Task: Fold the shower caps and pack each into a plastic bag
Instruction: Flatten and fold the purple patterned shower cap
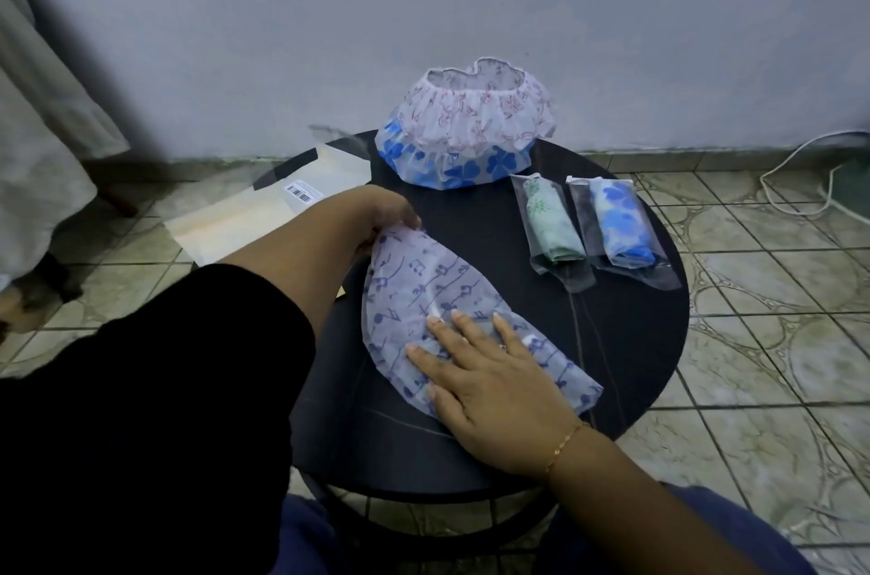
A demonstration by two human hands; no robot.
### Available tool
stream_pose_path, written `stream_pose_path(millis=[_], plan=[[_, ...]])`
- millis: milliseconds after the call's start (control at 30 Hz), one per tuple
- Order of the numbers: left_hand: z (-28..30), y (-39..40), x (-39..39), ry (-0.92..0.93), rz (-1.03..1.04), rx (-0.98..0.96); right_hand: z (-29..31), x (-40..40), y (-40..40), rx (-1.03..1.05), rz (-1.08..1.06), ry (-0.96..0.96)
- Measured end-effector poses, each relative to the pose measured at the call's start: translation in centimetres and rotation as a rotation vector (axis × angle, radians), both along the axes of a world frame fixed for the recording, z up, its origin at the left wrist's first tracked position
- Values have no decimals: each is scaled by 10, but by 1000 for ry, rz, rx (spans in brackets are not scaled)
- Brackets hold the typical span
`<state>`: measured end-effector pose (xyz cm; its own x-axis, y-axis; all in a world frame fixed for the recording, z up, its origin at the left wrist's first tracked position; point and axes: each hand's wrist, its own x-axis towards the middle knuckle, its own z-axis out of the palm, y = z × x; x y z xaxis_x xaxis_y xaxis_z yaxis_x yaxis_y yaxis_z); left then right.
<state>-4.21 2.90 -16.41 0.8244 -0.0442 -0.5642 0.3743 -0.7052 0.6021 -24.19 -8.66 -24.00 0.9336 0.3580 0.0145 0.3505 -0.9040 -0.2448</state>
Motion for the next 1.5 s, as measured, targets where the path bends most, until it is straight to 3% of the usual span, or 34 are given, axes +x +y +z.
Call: stream_pose_path(millis=[167, 400, 500, 567, 667, 833, 967, 1200, 1333, 1367, 1433, 1500], plan=[[-9, 2, 3, 81, 170, -176, 0, 1, 0, 19, -4, -5], [-25, 0, 7, -296, -104, 30, 0, 2, 0, 17, -20, -7], [-21, 3, 8, -315, -181, 131, 0, 0, -1, 6, -18, -2], [-17, 6, 8, -226, -169, 154, 0, 0, -1, 28, -39, -3], [-14, 10, 12, -155, -137, 23, -3, -1, 0, 2, -70, -25], [-19, 8, 18, -170, 118, -339, -3, -1, -2, 26, -25, 21], [-36, 4, 16, -164, 216, -403, -1, 0, -3, -6, -17, 49], [-41, 6, 6, -454, 41, -228, -2, 0, -3, 15, -14, 36], [-29, 3, -27, -864, -111, 302, -2, 0, -3, 7, -21, 38], [-28, 4, -40, -976, -160, 360, -2, 1, -3, 12, -22, 37], [-31, 4, -68, -1124, -293, 300, -2, 1, -3, 12, -18, 36], [-40, 3, -93, -1060, -463, 242, -3, 1, -2, 17, -11, 11]])
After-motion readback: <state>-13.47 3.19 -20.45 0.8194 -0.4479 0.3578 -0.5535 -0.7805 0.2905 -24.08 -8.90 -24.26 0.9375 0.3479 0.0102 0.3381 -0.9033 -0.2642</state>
